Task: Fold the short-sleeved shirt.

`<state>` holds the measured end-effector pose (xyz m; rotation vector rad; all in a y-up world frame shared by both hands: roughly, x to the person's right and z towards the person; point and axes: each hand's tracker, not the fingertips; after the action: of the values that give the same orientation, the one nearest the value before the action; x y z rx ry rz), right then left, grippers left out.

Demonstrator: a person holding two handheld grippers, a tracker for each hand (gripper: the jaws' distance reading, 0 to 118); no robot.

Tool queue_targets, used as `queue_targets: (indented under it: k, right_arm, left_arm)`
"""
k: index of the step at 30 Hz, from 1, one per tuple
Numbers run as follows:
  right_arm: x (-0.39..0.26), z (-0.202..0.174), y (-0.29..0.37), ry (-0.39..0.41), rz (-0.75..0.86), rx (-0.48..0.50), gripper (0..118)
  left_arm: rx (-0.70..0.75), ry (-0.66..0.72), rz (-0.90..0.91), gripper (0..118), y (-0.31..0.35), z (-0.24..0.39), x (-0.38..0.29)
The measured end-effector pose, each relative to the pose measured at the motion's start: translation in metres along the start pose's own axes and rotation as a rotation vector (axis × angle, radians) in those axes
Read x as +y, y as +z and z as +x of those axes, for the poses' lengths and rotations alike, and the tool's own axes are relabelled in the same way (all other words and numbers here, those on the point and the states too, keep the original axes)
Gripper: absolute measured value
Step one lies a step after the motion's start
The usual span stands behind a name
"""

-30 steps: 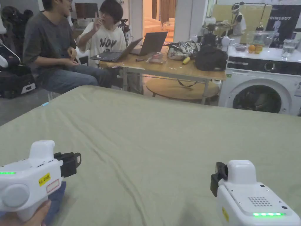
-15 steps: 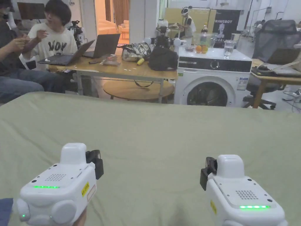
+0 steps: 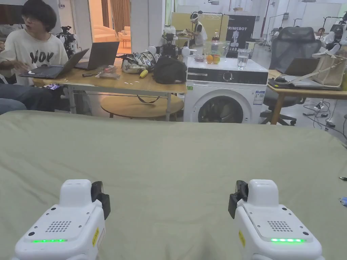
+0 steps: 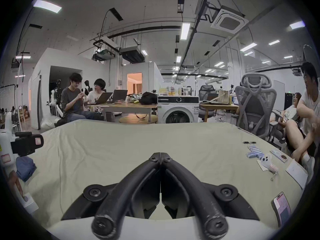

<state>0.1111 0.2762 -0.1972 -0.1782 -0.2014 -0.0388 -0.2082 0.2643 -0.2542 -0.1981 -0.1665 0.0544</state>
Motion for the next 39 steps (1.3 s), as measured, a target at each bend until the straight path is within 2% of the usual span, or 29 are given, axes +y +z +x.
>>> queue_targets:
  k: [17,18,19,21,22,23,24,26,27,29,33,39]
  right_arm:
    - [-0.003,-0.004,0.0,0.0,0.019,-0.009,0]
    - [-0.003,-0.004,0.0,0.0,0.017,-0.009,3]
    - [-0.004,-0.004,0.0,-0.001,0.015,-0.009,11]
    - [-0.004,-0.005,-0.001,-0.004,0.008,-0.013,39]
    - [-0.002,-0.005,-0.003,-0.003,0.004,-0.015,56]
    - [0.0,-0.004,-0.004,-0.004,-0.001,-0.013,66]
    - [0.002,-0.003,-0.005,-0.006,-0.005,-0.005,70]
    - [0.0,-0.003,-0.008,-0.006,-0.013,0.003,72]
    - [0.001,-0.003,-0.009,-0.003,-0.018,0.0,76]
    - [0.002,-0.005,-0.011,-0.003,-0.014,-0.023,82]
    - [0.002,-0.001,-0.012,-0.035,-0.004,0.0,83]
    - [-0.001,-0.001,-0.016,-0.023,-0.006,-0.012,83]
  left_arm:
    - [0.03,-0.006,0.018,1,0.002,0.003,-0.001]
    - [0.014,0.007,0.005,9,0.001,0.003,-0.001]
    - [-0.002,0.02,0.001,23,0.001,0.002,-0.001]
    - [-0.019,0.025,0.0,46,0.001,0.003,-0.001]
    - [-0.029,0.018,0.005,56,0.001,0.003,-0.001]
    - [-0.028,0.015,0.002,58,0.001,0.004,-0.001]
    - [-0.022,0.005,0.001,59,0.001,0.005,0.0]
    - [0.004,-0.011,0.001,60,0.001,0.008,0.0]
    - [0.021,-0.012,0.012,62,0.002,0.008,0.0]
    - [0.045,-0.013,0.033,72,0.004,0.009,0.001]
    - [0.075,-0.057,0.118,78,0.009,0.01,0.005]
    - [0.03,-0.039,0.13,79,0.005,0.007,0.01]
